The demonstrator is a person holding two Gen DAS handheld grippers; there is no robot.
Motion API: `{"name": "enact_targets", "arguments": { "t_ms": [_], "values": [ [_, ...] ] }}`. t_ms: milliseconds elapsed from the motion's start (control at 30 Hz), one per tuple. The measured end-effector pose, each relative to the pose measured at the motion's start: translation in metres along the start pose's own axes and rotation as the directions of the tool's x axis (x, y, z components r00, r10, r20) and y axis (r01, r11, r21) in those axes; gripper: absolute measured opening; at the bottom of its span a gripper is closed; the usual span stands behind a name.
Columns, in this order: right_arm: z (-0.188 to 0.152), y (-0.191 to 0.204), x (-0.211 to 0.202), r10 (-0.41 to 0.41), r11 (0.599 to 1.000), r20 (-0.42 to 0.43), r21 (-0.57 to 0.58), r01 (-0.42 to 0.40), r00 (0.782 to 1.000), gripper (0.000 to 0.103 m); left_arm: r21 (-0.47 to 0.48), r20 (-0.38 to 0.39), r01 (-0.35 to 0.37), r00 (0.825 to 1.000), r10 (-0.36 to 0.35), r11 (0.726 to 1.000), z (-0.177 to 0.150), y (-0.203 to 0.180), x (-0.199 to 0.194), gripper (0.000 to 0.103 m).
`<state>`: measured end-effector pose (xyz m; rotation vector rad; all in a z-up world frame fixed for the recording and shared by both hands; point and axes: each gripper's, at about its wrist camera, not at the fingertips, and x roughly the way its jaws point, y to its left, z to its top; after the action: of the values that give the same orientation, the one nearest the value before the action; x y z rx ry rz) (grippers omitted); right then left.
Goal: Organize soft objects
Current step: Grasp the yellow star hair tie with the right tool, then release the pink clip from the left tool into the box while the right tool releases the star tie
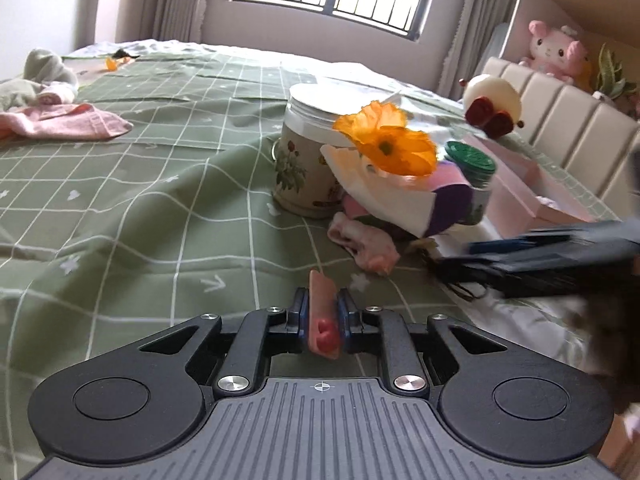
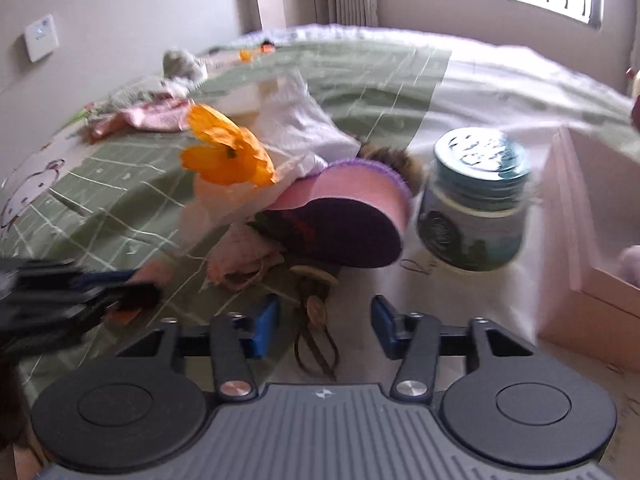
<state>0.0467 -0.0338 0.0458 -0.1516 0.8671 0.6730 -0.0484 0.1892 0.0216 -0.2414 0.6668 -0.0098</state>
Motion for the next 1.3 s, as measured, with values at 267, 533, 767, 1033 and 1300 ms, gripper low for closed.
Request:
{"name": "enact_targets", "arguments": {
  "t_ms": [267,533,767,1033,1300],
  "values": [
    [-0.003,-0.003,-0.033,0.014,1.0,0.011,-0.001,-0.014,1.0,0.015,0.013,-0.01,0.07,0.998,-0.07,0.997,-0.005,-0.02,-0.011,0.018],
    [-0.041,-0.049,-0.141,-0.056,0.998,0.106,0.036,0.052,0.993,0.015,0.075,-0.063,0.251,0.967,-0.247,0.965,-0.006,-0.09,-0.004,0.018],
    [-0.061,-0.105,-0.203,-0.155,0.982,0.178,0.131,0.133,0.972,0.015,0.132,-0.119,0.406,0.912,-0.392,0.904,0.012,-0.166,0.016,0.018],
    [-0.042,-0.157,-0.216,-0.208,0.964,0.278,0.219,0.149,0.938,0.015,0.181,-0.106,0.46,0.888,-0.448,0.869,0.073,-0.223,0.059,0.018],
    [-0.003,-0.203,-0.186,-0.29,0.941,0.299,0.261,0.215,0.909,0.015,0.117,-0.019,0.448,0.894,-0.449,0.887,0.152,-0.247,0.11,0.018]
  ]
}}
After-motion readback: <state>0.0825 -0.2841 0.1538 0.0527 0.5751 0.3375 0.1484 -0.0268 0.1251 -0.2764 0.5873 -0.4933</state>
